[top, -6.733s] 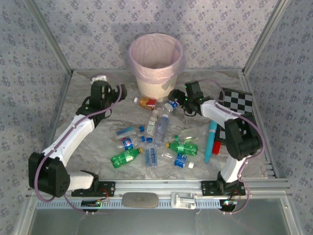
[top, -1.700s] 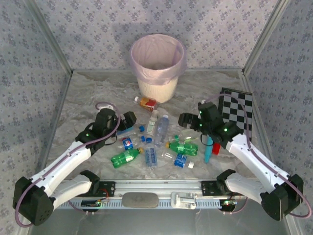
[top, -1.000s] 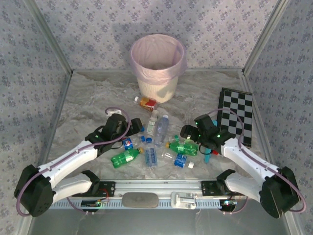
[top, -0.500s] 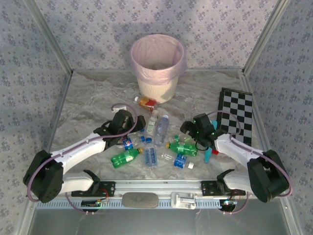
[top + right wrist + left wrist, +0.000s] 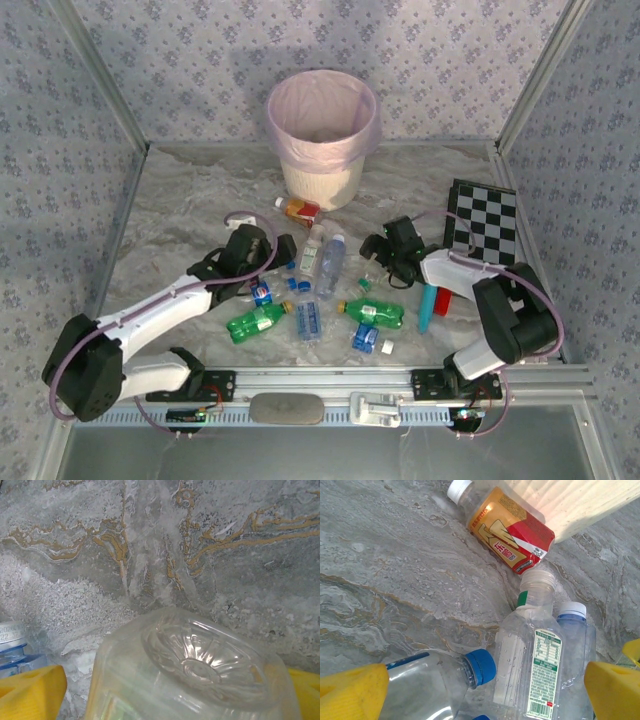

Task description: Put the plastic bottles in the bin

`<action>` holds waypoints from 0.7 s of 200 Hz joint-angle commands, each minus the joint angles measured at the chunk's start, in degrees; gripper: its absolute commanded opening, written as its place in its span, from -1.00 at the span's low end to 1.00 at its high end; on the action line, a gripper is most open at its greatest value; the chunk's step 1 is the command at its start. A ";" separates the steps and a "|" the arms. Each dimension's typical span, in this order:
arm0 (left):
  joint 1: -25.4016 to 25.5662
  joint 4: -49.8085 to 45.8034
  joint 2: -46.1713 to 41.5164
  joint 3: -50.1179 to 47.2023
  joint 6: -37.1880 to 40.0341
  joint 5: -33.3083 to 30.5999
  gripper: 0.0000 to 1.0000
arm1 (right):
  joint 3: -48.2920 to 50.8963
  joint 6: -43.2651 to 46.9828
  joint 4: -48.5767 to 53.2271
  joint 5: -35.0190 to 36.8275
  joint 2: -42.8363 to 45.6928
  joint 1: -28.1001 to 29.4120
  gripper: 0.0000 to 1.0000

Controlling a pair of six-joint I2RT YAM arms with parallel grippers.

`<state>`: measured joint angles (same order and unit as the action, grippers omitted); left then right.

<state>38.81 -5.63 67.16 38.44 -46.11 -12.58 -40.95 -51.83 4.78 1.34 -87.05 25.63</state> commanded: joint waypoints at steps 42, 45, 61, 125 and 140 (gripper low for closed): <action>0.41 -1.05 -2.60 -1.48 0.69 -3.07 1.00 | -3.31 -0.29 -1.61 1.41 -6.27 1.08 0.93; 0.44 -1.05 -2.57 -1.44 0.70 -3.06 1.00 | -3.38 -0.37 -1.64 1.57 -6.36 1.11 0.92; 0.47 -1.14 -2.56 -1.43 0.88 -3.11 1.00 | -3.43 -0.96 -1.95 2.15 -6.56 1.18 0.88; 0.42 -1.14 -2.64 -1.36 1.45 -3.51 1.00 | -6.32 -2.81 -3.55 3.27 -8.37 0.49 0.70; 0.46 -1.30 -2.80 -1.27 1.80 -3.75 1.00 | -7.28 -3.37 -3.92 3.23 -9.35 0.11 0.65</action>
<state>38.81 -6.28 65.67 36.56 -45.67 -14.83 -46.15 -53.93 11.51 5.72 -91.59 26.48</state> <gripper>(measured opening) 0.999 0.839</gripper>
